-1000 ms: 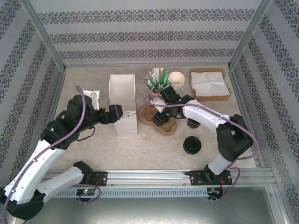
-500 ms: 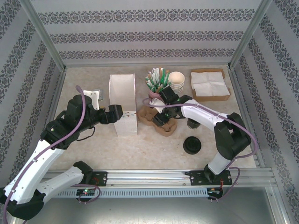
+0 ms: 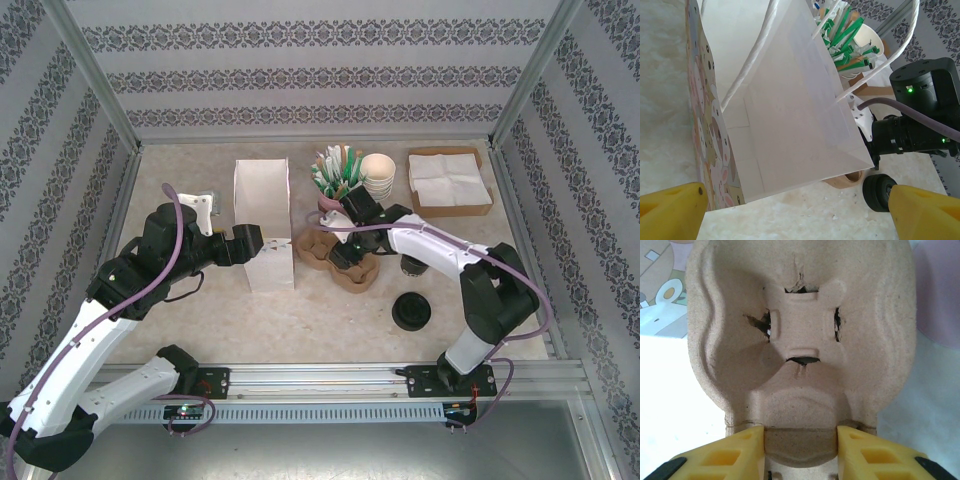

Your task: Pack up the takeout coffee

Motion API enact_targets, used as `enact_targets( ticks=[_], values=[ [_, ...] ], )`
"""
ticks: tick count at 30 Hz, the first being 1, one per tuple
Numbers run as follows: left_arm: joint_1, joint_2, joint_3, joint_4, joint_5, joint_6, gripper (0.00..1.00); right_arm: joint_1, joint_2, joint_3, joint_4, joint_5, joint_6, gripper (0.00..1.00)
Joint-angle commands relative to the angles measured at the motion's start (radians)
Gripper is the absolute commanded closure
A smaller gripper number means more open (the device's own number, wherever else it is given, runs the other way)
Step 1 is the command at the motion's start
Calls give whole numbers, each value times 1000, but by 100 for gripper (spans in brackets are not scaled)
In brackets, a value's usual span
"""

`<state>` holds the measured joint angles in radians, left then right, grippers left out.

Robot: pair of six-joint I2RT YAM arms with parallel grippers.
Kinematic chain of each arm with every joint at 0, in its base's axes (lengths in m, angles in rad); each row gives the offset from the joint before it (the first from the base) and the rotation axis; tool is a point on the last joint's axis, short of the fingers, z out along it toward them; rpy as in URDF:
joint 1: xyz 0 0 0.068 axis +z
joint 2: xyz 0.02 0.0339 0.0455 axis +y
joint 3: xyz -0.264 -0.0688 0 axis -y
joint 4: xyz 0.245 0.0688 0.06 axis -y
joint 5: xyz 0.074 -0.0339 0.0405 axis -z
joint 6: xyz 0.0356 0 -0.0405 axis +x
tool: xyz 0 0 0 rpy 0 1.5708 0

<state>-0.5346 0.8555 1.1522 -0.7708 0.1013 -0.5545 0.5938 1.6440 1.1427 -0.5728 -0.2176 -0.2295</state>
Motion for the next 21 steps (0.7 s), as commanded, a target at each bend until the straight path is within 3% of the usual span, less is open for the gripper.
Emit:
enact_targets(
  ticks=[1,21],
  values=[
    [9,-16,-6,2,4,-10,6,7,-51,-45,-32,21,58,62],
    [9,-6,-14,30,35,-35,7,10,-202,-134,-21,110,224,63]
  ],
)
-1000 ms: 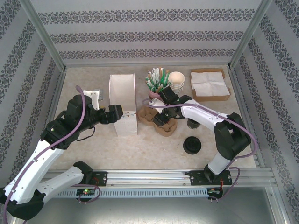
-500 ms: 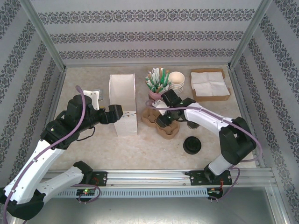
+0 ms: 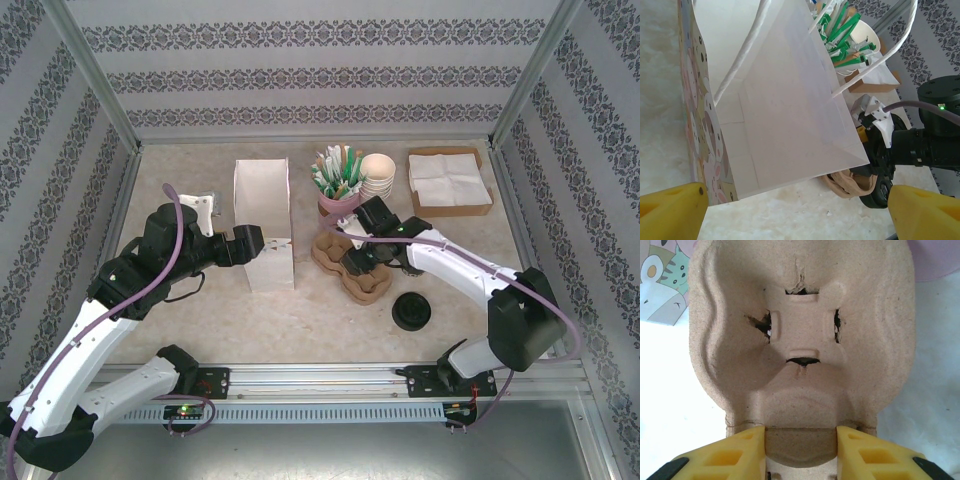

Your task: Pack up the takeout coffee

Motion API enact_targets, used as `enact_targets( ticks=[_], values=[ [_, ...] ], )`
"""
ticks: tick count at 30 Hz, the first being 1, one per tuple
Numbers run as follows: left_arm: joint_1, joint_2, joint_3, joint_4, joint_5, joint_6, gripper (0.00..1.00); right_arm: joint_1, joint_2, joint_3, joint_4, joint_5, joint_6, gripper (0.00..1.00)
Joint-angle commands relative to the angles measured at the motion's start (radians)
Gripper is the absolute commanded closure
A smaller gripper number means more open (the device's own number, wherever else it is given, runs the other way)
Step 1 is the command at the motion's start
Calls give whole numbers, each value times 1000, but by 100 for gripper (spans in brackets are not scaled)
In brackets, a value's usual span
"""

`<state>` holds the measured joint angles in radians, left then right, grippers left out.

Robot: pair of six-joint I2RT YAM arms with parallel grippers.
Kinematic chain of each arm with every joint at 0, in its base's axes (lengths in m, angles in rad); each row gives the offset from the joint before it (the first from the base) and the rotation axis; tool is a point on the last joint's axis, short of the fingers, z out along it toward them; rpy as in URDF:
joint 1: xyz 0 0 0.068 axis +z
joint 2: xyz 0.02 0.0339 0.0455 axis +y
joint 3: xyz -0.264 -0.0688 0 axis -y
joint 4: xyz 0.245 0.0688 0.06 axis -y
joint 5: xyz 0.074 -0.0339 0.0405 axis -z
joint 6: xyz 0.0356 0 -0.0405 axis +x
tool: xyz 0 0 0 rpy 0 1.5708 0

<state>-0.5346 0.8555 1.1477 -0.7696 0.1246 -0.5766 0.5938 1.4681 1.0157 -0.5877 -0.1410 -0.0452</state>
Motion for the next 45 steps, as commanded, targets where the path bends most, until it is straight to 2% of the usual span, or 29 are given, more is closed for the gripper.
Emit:
enact_targets(
  ticks=[1,6,12,16,18,20,22,24,27,31,36,42,45],
  values=[
    [9,-5,-11,30,11,-12,7,15,-25,-10,-6,34,42,63],
    [9,-3,-12,36,13,-14,7,47,-12,-15,-16,64,31,63],
    [10,-2,-11,36,14,-12,7,23,-68,-64,110,-45,125,61],
    [10,-4,-14,36,15,-15,7,46,-28,-29,8,74,70,63],
    [9,-4,-12,38,15,-14,7,44,-35,-27,6,32,79,61],
    [10,-2,-12,38,16,-12,7,33,-80,-70,80,-36,108,60],
    [10,-3,-13,38,16,-13,7,38,-107,-100,111,-4,108,60],
    [10,-3,-16,42,16,-17,7,47,-100,-81,62,49,94,61],
    [9,-2,-19,46,20,-16,7,28,-118,-94,87,-34,121,59],
    [9,-2,-22,47,21,-19,7,34,-109,-91,48,33,105,58],
    [9,-4,-24,50,23,-19,7,33,-109,-97,69,-21,129,56],
    [9,-7,-29,51,25,-23,7,35,-128,-99,82,-23,132,56],
    [9,-7,-31,50,26,-22,7,34,-121,-95,48,21,95,54]
  ],
)
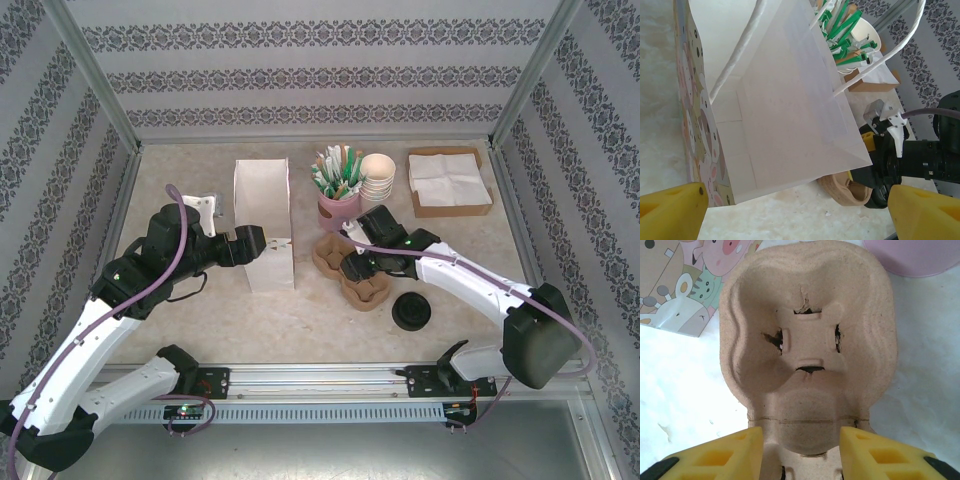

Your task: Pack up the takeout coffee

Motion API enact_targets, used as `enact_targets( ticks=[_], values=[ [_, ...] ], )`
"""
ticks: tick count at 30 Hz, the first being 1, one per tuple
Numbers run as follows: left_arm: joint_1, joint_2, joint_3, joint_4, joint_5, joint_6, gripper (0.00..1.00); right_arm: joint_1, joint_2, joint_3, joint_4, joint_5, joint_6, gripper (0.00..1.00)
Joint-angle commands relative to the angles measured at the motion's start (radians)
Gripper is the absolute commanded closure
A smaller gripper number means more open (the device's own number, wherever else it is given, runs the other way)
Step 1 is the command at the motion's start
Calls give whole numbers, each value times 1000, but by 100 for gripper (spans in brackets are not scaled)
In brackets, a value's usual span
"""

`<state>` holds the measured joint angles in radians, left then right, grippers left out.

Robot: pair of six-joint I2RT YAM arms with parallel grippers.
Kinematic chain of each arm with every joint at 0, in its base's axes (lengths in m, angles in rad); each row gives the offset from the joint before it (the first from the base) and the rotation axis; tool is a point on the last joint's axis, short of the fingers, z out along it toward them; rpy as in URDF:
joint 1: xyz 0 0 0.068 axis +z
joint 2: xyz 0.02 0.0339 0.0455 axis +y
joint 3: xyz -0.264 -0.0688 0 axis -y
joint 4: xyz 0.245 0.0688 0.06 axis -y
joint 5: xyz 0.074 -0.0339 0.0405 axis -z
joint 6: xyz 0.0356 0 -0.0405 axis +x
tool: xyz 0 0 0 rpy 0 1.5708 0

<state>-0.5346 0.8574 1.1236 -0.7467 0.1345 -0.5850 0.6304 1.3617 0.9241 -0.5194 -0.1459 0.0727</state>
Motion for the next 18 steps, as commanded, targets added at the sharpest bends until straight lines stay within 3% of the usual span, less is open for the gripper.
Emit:
enact_targets(
  ticks=[1,5,18],
  values=[
    [9,-9,-8,27,18,-13,7,-4,-13,-3,-28,37,-30,53],
    [9,-6,-6,22,21,-10,7,-39,-10,11,-50,28,-21,47],
    [9,-3,-5,9,25,-8,7,-97,-1,-12,-104,26,-62,51]
  ],
)
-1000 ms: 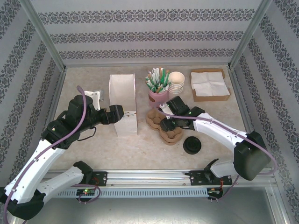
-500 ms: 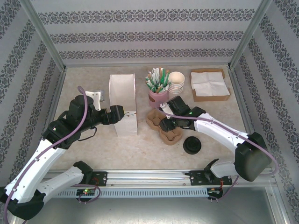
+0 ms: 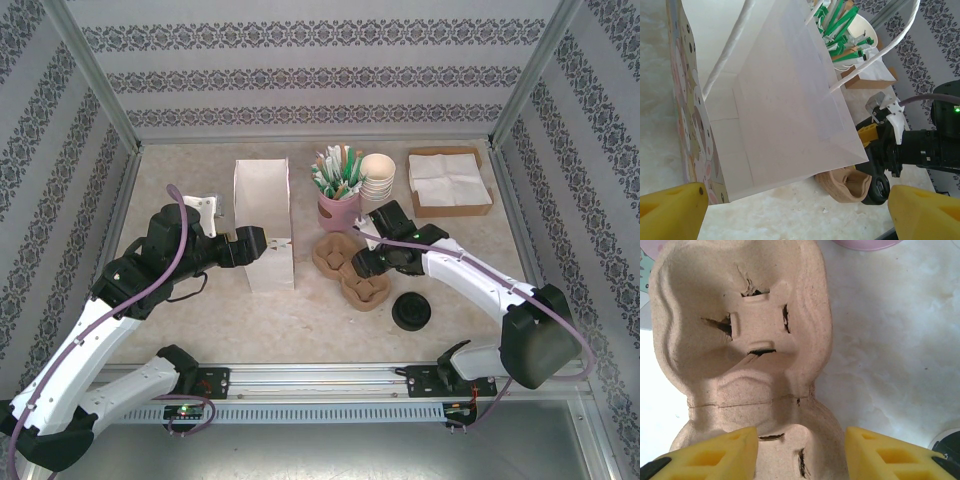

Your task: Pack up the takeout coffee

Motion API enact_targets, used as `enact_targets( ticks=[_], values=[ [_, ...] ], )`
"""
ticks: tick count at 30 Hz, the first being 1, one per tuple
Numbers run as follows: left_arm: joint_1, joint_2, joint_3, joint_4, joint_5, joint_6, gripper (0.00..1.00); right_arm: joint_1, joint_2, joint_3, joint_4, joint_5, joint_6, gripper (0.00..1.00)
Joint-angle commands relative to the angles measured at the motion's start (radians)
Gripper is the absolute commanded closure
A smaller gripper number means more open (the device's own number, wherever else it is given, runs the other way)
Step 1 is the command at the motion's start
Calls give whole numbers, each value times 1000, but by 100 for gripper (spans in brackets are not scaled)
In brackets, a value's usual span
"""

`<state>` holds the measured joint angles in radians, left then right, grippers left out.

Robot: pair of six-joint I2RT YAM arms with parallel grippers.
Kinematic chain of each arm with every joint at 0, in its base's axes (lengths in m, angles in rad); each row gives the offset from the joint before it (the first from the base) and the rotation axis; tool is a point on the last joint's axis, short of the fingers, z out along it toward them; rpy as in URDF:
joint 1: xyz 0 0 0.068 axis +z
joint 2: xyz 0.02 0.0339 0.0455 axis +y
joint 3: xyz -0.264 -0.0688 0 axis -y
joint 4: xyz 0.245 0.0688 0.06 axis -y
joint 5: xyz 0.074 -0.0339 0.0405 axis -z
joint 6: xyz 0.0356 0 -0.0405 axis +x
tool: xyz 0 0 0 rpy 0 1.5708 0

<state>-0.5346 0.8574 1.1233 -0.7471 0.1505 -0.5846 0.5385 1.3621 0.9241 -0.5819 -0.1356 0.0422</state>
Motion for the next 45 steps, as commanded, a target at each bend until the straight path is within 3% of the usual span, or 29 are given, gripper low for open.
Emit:
enact_targets(
  ticks=[1,20,28,31,45],
  values=[
    [10,-3,-5,10,9,-8,7,-6,1,-13,-47,24,-35,51],
    [10,-6,4,-8,21,-11,7,-2,37,4,-101,97,-73,54],
    [10,-20,7,-26,32,-29,7,14,11,15,-109,86,-61,63],
    [9,-26,4,-32,47,-42,8,20,-3,16,-111,66,-49,74],
    [7,-80,-34,-36,160,-126,16,21,-121,-23,-101,-22,89,79]
  ],
)
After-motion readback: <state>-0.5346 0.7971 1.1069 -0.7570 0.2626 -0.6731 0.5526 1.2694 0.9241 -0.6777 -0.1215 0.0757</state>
